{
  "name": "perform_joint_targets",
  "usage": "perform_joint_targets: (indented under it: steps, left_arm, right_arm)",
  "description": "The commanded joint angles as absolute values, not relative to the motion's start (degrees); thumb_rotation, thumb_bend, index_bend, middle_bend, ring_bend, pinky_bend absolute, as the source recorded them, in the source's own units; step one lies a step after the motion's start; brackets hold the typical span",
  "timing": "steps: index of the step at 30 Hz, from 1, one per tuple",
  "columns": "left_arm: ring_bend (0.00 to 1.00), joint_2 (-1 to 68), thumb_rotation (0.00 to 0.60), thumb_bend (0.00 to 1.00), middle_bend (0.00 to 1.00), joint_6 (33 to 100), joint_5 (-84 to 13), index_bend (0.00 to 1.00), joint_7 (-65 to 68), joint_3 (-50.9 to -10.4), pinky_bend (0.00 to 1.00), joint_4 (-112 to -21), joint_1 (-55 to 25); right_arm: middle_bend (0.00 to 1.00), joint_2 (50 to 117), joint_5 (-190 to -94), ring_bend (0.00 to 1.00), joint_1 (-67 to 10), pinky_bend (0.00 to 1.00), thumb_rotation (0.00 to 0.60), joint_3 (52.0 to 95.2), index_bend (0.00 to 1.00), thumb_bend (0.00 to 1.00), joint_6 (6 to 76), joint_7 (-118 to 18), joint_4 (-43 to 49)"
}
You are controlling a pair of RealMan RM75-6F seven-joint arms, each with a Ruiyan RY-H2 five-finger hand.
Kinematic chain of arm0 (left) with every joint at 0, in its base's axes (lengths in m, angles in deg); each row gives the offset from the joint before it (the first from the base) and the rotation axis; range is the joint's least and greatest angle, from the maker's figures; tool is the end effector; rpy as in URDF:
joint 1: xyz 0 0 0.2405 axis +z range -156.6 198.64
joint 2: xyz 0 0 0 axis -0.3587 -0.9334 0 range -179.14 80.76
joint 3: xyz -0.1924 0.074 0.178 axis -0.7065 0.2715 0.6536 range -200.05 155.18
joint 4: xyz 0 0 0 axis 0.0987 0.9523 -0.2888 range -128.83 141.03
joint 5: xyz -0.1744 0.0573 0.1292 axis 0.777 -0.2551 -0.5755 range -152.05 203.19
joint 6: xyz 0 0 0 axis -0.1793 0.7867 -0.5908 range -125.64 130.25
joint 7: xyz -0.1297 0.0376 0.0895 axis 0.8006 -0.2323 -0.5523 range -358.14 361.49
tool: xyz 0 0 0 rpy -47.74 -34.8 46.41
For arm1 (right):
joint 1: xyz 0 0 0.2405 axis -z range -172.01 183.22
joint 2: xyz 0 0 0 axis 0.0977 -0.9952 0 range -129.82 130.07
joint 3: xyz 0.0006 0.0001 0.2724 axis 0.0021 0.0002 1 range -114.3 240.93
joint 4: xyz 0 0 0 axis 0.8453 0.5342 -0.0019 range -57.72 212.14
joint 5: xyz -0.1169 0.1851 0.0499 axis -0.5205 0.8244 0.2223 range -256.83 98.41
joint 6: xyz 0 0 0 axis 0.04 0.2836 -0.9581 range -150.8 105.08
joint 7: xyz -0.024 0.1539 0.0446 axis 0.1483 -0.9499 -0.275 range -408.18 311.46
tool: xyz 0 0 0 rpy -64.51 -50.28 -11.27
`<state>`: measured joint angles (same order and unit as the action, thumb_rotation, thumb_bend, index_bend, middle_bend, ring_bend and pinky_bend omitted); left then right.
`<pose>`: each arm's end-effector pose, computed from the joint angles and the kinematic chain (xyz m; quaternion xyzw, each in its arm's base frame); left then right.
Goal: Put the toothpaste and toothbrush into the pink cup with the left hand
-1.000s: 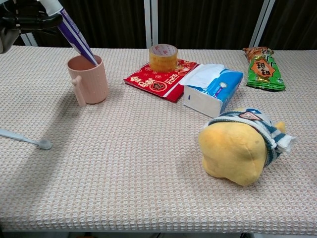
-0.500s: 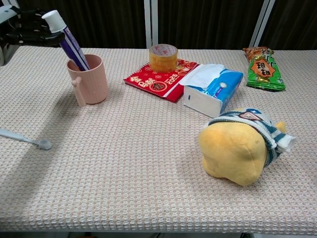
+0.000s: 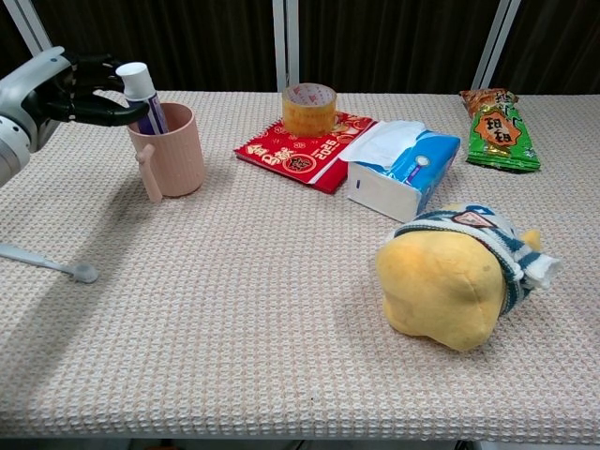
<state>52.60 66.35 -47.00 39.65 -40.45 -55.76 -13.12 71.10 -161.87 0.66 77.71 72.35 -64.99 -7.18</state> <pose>-0.2176 0.3970 -0.0327 -0.4152 -0.6030 -0.6097 0.3038 -0.3295 -0.2357 0.1909 0.4395 -0.3528 0.5714 0.5966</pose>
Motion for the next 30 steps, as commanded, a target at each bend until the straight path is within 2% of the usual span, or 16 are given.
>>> perform_joint_targets:
  steps: [1, 7, 12, 18, 26, 30]
  left_arm:
    - [0.21, 53.0, 0.6, 0.3, 0.34, 66.2, -47.4, 0.54, 40.2, -40.1, 0.32, -55.1, -13.3]
    - [0.21, 53.1, 0.6, 0.3, 0.33, 66.5, -48.4, 0.49, 41.5, -39.6, 0.32, -54.8, -13.1]
    - [0.2, 52.8, 0.6, 0.3, 0.33, 66.0, -48.7, 0.38, 42.5, -39.3, 0.32, -54.6, -12.9]
    - [0.2, 52.8, 0.6, 0.3, 0.32, 65.7, -48.5, 0.31, 43.6, -39.4, 0.32, -54.4, -12.8]
    - [0.2, 52.7, 0.6, 0.3, 0.32, 66.0, -48.5, 0.29, 44.3, -39.7, 0.32, -54.2, -12.5]
    - [0.18, 52.4, 0.6, 0.3, 0.3, 67.1, -48.7, 0.24, 44.4, -39.9, 0.31, -54.4, -12.1]
  right_arm:
    - [0.0, 71.0, -161.9, 0.0, 0.6, 0.0, 0.6, 77.8, 0.0, 0.32, 72.4, -64.9, -7.3]
    - [0.0, 71.0, -161.8, 0.0, 0.7, 0.0, 0.6, 77.7, 0.0, 0.32, 72.4, -64.9, -7.4]
    - [0.0, 71.0, -162.0, 0.0, 0.6, 0.0, 0.6, 77.7, 0.0, 0.32, 72.4, -64.9, -7.6]
    - [0.0, 71.0, -161.9, 0.0, 0.5, 0.0, 0.6, 77.8, 0.0, 0.31, 72.2, -64.6, -7.6]
    - [0.0, 71.3, -161.8, 0.0, 0.5, 0.0, 0.6, 77.8, 0.0, 0.31, 72.2, -64.7, -7.3]
    - [0.0, 71.3, -161.8, 0.0, 0.6, 0.0, 0.6, 77.8, 0.0, 0.31, 72.5, -64.5, -7.3]
